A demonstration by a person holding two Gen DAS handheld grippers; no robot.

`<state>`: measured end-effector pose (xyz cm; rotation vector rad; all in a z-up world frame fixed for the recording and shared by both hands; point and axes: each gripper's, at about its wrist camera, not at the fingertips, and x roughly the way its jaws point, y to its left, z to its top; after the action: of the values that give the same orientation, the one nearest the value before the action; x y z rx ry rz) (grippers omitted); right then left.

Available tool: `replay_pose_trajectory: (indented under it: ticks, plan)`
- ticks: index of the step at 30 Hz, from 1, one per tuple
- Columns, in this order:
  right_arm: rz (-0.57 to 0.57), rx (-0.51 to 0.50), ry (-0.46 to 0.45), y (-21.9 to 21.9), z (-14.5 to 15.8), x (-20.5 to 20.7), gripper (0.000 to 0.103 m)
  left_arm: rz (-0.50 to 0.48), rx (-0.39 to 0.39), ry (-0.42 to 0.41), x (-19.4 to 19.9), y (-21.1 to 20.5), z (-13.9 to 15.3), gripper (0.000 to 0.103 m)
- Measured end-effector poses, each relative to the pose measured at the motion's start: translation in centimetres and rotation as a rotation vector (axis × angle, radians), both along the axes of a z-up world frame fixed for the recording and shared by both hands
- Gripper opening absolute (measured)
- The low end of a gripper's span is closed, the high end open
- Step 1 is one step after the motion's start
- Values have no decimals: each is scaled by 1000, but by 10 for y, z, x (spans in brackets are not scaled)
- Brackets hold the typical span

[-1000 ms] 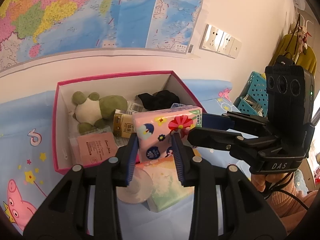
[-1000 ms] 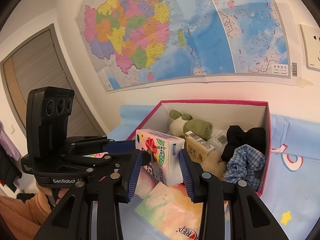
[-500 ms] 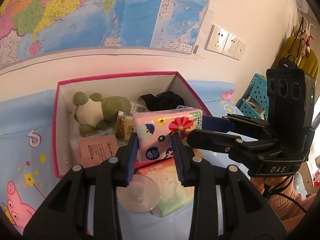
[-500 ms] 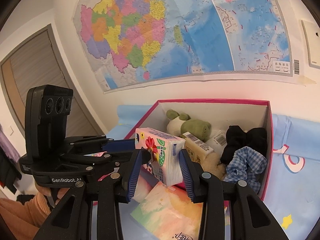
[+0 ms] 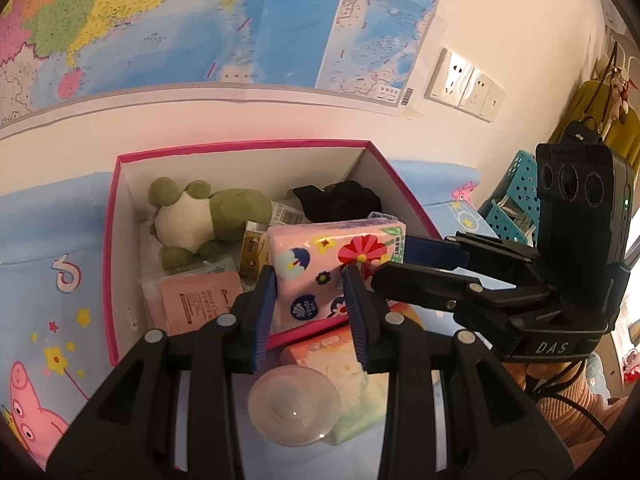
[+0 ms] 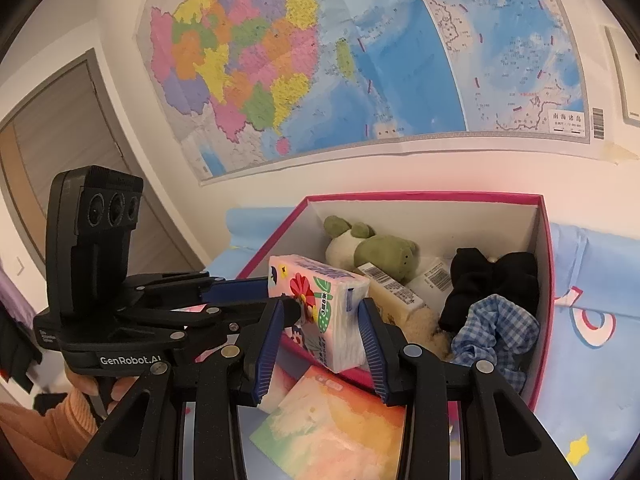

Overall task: Organize soft objects
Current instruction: 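Lower the floral packet into the pink box with the right tool, then open the right tool and withdraw it from the box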

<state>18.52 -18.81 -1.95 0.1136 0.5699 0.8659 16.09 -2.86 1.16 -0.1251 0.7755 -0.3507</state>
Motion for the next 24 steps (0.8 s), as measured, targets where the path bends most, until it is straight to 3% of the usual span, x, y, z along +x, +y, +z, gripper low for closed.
replay_pose_trajectory:
  ticks: [24]
  plan:
    - [-32, -30, 50, 17, -19, 24, 39, 31, -49, 100, 30, 15, -20, 36]
